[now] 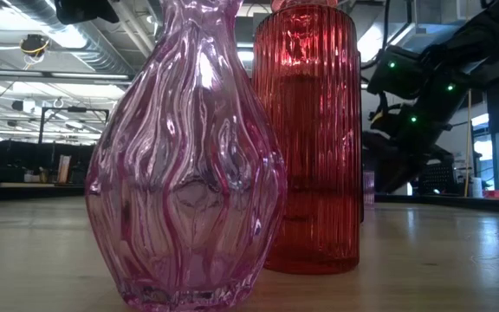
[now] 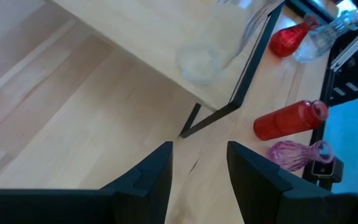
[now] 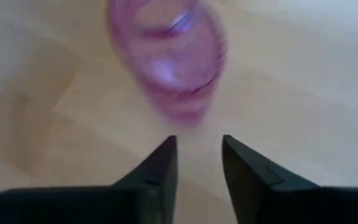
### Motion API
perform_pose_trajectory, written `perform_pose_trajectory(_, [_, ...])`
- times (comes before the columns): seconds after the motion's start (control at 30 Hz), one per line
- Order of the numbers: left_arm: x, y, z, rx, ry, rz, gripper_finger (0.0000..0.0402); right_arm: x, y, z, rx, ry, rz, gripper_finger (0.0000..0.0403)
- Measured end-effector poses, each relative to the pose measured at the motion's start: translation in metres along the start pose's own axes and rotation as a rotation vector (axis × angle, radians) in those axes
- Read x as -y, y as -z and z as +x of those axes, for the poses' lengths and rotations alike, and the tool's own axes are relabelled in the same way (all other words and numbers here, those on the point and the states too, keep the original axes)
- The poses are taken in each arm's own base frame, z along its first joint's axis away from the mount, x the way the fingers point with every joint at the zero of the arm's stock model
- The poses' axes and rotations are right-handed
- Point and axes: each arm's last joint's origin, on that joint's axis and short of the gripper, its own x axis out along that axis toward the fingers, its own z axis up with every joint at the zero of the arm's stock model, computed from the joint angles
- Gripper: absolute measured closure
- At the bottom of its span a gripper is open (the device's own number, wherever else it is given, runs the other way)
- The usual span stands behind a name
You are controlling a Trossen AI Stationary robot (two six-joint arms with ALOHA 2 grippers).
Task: Sort vases onto shelf
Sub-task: Put the top right pink vase on the shelf
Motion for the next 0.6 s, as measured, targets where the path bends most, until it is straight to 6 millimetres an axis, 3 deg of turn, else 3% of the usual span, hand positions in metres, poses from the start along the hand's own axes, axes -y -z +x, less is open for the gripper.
perform_pose_trajectory(0.17, [0.002,-0.002,0.000,0.021,0.014,-0.006,0.0256,-0.011,0.009,-0.007,0.045,-0.016,-0.013,0.0202])
perform_pose_trajectory(0.4, [0.001,-0.002,0.000,0.033,0.004,-0.006,0.0256,-0.010,0.008,-0.007,0.101,0.038,-0.027,0.0078])
perform_pose_trajectory(0.5, [0.002,-0.003,0.000,0.037,0.008,-0.008,0.0256,-0.005,0.012,0.000,0.112,-0.001,-0.027,0.0050])
perform_pose_trajectory(0.6, [0.002,-0.003,0.000,0.042,0.015,-0.011,0.0256,0.001,0.017,0.009,0.106,-0.099,-0.026,0.0047])
